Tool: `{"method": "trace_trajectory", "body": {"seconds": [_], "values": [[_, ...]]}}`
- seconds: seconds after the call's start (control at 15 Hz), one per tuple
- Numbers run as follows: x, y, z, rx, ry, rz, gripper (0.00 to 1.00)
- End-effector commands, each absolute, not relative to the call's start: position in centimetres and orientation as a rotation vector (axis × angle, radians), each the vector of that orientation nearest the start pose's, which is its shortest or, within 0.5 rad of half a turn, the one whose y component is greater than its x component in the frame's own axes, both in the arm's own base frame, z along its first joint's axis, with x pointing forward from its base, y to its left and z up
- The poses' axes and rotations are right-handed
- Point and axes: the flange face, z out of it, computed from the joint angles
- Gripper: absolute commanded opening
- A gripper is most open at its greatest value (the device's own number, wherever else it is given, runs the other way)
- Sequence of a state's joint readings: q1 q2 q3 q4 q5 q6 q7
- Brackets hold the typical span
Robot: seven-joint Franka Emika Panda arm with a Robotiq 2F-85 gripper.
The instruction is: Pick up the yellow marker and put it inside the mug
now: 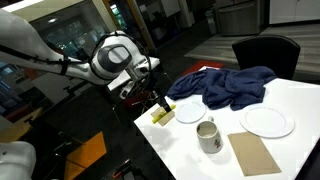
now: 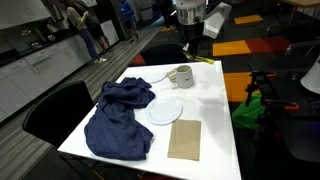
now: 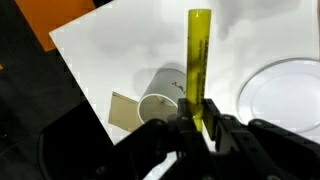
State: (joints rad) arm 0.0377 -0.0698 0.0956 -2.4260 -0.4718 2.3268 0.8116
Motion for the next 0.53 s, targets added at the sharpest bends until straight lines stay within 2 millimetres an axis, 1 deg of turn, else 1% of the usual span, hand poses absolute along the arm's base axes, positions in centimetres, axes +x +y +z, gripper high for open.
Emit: {"method": "trace_trajectory", "body": {"seconds": [0.0, 0.07, 0.13, 0.27, 0.47], "values": [[47.3, 5.5, 33.3, -3.402, 0.595, -0.223, 0.19], [47.3, 5.5, 33.3, -3.402, 0.595, -0.223, 0.05], [47.6, 5.7, 33.0, -3.404, 0.693, -0.318, 0.05], [47.8, 6.2, 33.7, -3.404, 0.803, -0.508, 0.05], [48.0, 6.9, 34.4, -3.387, 0.988, -0.751, 0.05]]}}
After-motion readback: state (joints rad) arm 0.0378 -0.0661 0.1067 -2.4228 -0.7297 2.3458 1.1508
